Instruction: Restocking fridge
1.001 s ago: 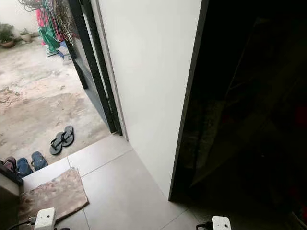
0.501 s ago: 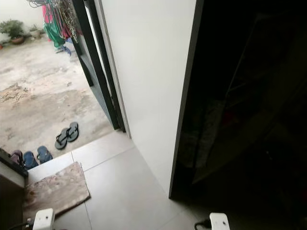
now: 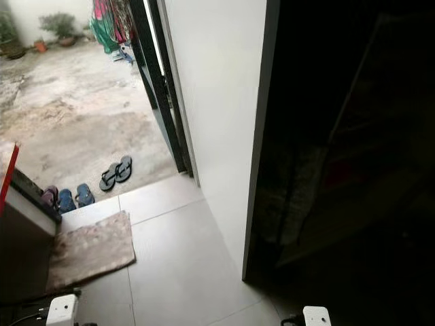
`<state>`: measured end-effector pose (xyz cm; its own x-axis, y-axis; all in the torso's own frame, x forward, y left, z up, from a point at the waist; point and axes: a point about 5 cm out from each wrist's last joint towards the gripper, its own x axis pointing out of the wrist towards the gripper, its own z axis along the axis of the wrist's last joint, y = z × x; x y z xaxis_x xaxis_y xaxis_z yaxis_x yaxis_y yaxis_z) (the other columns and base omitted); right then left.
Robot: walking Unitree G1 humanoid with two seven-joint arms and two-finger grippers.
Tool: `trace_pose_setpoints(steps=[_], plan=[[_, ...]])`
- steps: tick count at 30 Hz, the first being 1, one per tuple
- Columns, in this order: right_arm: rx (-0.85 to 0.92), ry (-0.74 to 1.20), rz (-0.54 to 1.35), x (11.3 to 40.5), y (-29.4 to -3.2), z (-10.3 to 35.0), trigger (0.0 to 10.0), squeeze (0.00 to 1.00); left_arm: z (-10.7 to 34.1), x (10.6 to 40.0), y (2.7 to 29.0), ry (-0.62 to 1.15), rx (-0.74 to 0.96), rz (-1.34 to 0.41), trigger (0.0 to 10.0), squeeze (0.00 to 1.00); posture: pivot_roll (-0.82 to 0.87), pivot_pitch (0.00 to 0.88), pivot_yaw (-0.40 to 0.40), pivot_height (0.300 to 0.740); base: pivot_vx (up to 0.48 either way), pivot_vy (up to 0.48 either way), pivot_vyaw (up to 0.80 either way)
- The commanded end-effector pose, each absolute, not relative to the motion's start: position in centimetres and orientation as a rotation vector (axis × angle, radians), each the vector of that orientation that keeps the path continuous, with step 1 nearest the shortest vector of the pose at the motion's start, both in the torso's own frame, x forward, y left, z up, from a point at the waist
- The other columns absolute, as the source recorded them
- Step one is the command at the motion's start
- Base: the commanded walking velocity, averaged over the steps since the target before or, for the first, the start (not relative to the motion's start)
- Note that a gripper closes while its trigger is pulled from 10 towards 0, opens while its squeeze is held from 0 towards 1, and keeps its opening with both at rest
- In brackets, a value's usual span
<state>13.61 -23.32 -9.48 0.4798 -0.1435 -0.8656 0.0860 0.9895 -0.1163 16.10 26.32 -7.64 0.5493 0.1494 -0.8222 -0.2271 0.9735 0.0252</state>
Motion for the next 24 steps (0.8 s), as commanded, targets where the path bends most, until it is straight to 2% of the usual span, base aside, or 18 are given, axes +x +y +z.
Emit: trace_pose_setpoints(steps=[1, 24], plan=[[-0.045, 1.086, -0.159, 12.69, -23.55, -9.74, 10.0, 0.00, -7.68, 16.07, 26.27, 0.972, -0.089, 0.221, 10.0, 0.00, -0.03, 0.107, 0.022, 0.740, 0.000, -0.296, 0.00], [-0.040, 1.082, -0.180, 12.80, -23.59, -9.70, 10.0, 0.00, -7.83, 15.95, 25.97, 0.976, -0.088, 0.217, 10.0, 0.00, -0.03, 0.108, 0.026, 0.740, 0.000, -0.296, 0.00]])
